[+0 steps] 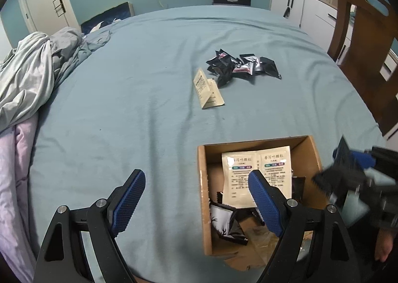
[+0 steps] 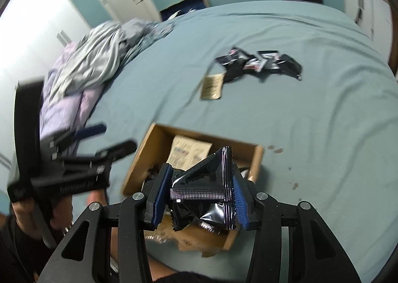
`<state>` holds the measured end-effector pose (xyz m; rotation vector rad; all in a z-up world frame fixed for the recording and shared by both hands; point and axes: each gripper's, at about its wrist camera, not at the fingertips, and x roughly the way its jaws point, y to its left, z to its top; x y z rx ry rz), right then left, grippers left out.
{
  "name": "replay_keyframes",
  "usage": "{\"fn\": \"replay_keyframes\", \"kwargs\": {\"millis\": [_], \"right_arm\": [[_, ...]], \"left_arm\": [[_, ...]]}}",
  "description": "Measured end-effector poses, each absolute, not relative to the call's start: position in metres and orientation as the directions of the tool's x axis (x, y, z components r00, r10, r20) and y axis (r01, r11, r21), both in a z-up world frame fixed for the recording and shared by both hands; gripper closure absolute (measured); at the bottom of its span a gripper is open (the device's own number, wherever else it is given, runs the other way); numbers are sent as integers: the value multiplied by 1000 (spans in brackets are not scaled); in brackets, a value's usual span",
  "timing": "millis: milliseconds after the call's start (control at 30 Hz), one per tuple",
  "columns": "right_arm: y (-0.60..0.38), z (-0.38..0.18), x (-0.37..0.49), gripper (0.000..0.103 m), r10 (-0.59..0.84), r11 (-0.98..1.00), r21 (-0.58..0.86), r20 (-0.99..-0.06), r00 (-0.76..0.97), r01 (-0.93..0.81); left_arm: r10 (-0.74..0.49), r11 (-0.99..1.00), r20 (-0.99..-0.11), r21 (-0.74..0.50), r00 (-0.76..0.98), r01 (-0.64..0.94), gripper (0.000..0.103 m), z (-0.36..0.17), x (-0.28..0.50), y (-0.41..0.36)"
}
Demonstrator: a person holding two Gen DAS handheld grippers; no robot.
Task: Organize snacks
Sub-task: 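Drop the leaflet into the box with the left gripper while the right gripper drops its black packet, then move the left gripper to the pile and grasp a beige sachet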
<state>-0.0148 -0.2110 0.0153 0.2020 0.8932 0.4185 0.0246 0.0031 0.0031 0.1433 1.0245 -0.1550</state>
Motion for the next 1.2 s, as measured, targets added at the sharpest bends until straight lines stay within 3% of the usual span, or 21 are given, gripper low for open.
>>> {"fn": "replay_keyframes", "kwargs": {"millis": [100,167,233,800,1100,1200], "right_arm": [[-208,14,-12,55,485,874,383,-699,525,-297],[-213,8,-6,36,486,873,418,-703,519,-252],[-221,7,-2,31,449,890,411,-706,548,-199],[-225,20,-5,30,150,967,251,-706,692,47],[-233,13,5,30,217,934,349,-725,654,76],[-235,15,24,30,230,938,341,-737,635,56]], "left_arm": [[-70,982,-862,29,502,187,17,3,25,6],[-71,983,-864,25,498,183,17,2,26,8],[-67,984,-865,26,498,177,17,2,26,9],[-42,977,-855,74,518,201,17,6,17,4],[-76,962,-862,70,502,266,17,5,18,-11],[-41,955,-841,127,539,270,17,7,18,-14]]}}
